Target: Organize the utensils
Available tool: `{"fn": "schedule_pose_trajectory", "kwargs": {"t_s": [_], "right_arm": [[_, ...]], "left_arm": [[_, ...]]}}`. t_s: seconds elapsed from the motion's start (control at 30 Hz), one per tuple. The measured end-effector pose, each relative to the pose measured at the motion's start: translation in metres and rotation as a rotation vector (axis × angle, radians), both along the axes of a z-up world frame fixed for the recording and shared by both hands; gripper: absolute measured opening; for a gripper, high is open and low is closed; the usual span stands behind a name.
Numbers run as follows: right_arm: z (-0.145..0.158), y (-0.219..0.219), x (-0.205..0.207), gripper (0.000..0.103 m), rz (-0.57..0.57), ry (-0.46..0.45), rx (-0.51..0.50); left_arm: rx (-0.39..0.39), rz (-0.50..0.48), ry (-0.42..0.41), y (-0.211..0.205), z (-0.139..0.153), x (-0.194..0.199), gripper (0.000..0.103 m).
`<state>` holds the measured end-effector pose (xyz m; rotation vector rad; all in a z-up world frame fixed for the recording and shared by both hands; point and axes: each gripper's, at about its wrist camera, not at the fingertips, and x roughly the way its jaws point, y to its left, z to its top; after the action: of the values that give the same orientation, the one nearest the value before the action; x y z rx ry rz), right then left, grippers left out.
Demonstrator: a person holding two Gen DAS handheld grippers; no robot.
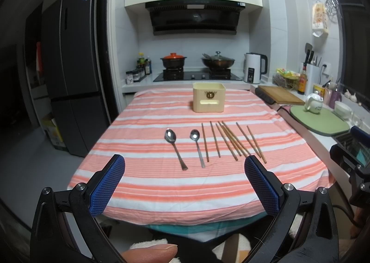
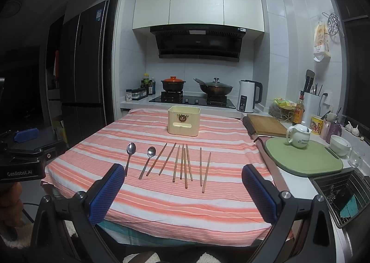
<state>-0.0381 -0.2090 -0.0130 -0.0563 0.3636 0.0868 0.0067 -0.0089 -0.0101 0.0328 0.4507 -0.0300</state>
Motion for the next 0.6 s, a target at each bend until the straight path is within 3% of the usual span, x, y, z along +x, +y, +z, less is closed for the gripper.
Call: {"fn": "schedule_pose_trajectory", "kwargs": {"t_s": [0.6], "right_arm": [[-0.0046,-0.0014,-0.0004,0.103,0.003,0.006,0.002]], "left_arm": [[0.003,-0.006,0.013,-0.0009,-0.0012,0.0043,0.103]]}}
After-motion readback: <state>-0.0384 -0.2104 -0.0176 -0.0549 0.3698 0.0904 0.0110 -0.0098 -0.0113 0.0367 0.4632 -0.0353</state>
